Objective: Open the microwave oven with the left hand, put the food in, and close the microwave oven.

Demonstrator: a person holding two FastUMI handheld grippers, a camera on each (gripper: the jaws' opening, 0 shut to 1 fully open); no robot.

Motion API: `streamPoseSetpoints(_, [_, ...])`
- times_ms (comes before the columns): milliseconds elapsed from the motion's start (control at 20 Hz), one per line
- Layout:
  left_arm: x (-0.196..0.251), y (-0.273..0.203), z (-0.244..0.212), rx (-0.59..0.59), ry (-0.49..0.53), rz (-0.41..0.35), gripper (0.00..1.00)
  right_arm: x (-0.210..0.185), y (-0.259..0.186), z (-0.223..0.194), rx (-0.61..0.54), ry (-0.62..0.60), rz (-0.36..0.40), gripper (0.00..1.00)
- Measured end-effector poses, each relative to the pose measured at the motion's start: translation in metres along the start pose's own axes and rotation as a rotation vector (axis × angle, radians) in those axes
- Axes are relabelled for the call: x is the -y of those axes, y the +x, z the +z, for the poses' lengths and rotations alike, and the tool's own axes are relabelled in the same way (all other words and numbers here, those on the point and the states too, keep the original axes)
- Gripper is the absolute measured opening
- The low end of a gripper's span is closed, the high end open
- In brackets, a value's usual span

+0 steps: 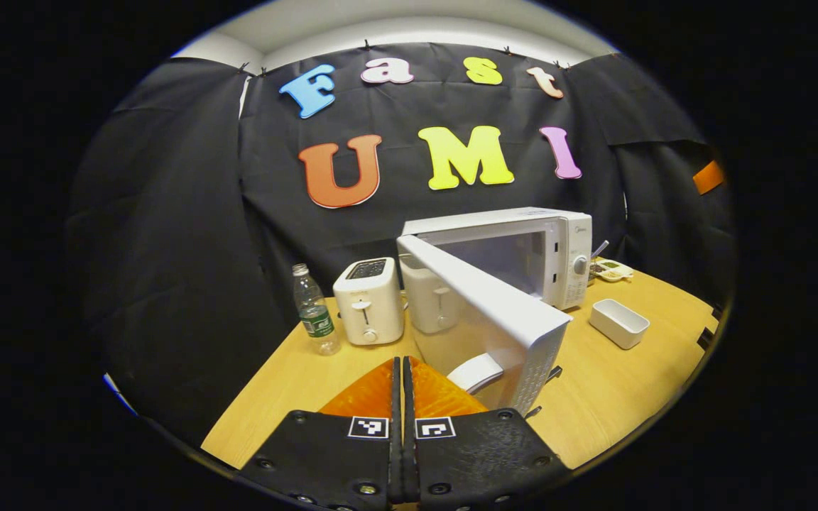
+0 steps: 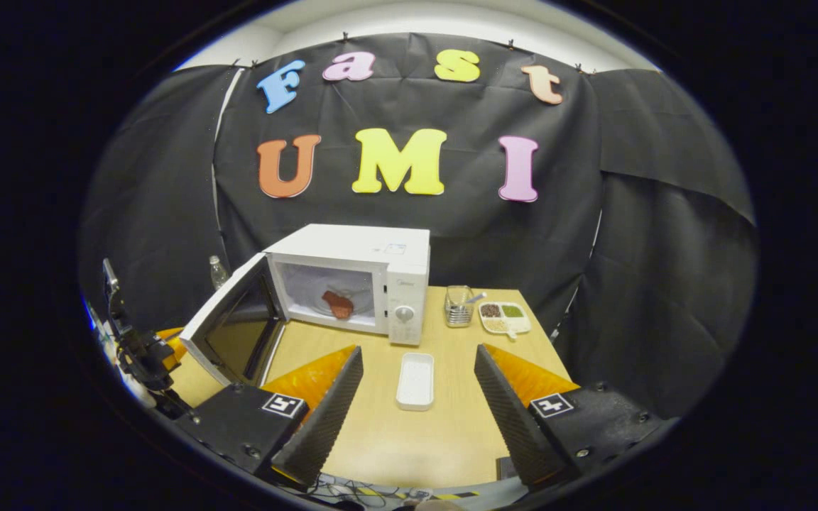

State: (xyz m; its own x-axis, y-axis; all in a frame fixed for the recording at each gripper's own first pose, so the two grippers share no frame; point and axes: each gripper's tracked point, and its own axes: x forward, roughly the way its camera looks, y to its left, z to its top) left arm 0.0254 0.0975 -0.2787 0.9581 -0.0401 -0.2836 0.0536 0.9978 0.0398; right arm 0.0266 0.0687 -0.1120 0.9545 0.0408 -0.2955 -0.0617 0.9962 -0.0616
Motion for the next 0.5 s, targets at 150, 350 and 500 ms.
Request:
streamPoseSetpoints(150, [0.035,0.013,0.013,0.02,0.002,-0.052,0.0,0.011,0.006,0.002,-0.008,0.003,0.008,0.93])
streamPoseSetpoints(350, [0.076,0.034,0.026,0.033,0.003,-0.107,0.0,0.032,0.016,0.004,-0.017,0.0,0.009,0.93])
streamPoseSetpoints(500, [0.105,0.05,0.032,0.034,-0.002,-0.131,0.0,0.051,0.024,0.005,-0.028,0.002,0.006,1.0])
